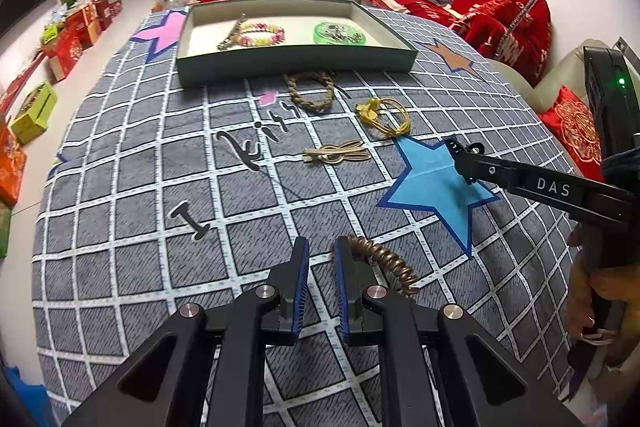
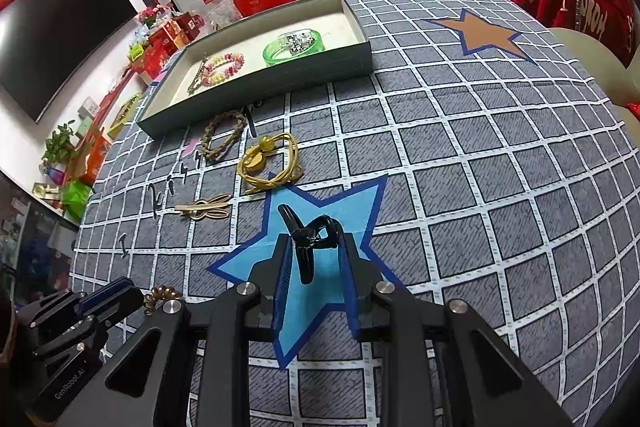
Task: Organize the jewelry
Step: 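Lift the coiled hair tie with the left tool while the right tool lifts the claw clip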
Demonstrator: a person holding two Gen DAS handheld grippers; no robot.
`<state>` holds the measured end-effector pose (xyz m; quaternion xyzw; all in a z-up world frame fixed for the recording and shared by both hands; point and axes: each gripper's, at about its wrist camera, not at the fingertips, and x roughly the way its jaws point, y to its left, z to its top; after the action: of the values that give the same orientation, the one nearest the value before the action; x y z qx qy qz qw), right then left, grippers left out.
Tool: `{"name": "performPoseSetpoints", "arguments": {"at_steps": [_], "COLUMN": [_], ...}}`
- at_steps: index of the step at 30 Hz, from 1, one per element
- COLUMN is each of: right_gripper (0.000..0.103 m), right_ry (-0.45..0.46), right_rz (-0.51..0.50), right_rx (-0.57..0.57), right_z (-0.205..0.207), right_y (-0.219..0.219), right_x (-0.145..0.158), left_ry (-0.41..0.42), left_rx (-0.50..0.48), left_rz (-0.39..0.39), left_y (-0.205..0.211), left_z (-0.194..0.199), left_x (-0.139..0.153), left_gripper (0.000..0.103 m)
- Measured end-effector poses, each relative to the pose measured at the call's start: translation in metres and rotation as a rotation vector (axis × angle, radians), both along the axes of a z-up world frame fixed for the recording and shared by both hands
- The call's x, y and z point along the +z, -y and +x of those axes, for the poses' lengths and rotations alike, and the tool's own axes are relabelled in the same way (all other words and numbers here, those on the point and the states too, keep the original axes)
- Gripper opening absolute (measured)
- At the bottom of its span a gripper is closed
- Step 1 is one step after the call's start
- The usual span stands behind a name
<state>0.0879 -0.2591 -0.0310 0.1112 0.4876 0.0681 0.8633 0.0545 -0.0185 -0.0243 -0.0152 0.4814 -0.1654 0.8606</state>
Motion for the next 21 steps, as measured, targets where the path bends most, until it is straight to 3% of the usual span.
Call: {"name": "performPoseSetpoints", "arguments": {"at_steps": [1,2,3,6,13,18,19,21], "right_gripper": [0.026,0.026,0.026,0.026,0.026,0.026,0.026,0.026], "right_ry": [0.003,0.005,0.006,0.013,0.02,0.018,0.018,0.019], "right_rz": [0.002,0.005,0.007,0.013,0.025,0.036,0.037,0.039], "right_rx": [0.0,-0.001,-0.002,-0.003,-0.007,-0.016,-0.017,-0.019], "right_z": [-0.001,-0.002,-0.003,-0.008,-0.017,-0.022,-0.023,-0.025], "right_y": [0.0,0.001,0.001,0.002,0.006,0.01,0.011,0.013], "right_x": [0.001,0.002,0.002,0.005,0.006,0.004,0.004,0.004], "left_ry": [0.0,0.001,0.005,0.041,0.005,-0.035,-0.037,-0.058], "left_rx": [0.012,0.023,0.036,0.066,0.057,0.058,0.056,0.046], "left_rz": [0.005,0.011,0.012,0.001,0.032,0.024,0.022,0.034], "left_y": [0.0,-0.001,-0.002,-0.006,0.002,0.009,0.01,0.014], "left_z": [-0.001,-0.002,-0.004,-0.01,-0.008,-0.006,-0.006,-0.006], "left_x": [0.001,0.001,0.001,0.006,-0.002,-0.011,-0.012,-0.017], "left_gripper": [0.044,0.082,0.101,0.103,0.103,0.095,0.085,0.081]}}
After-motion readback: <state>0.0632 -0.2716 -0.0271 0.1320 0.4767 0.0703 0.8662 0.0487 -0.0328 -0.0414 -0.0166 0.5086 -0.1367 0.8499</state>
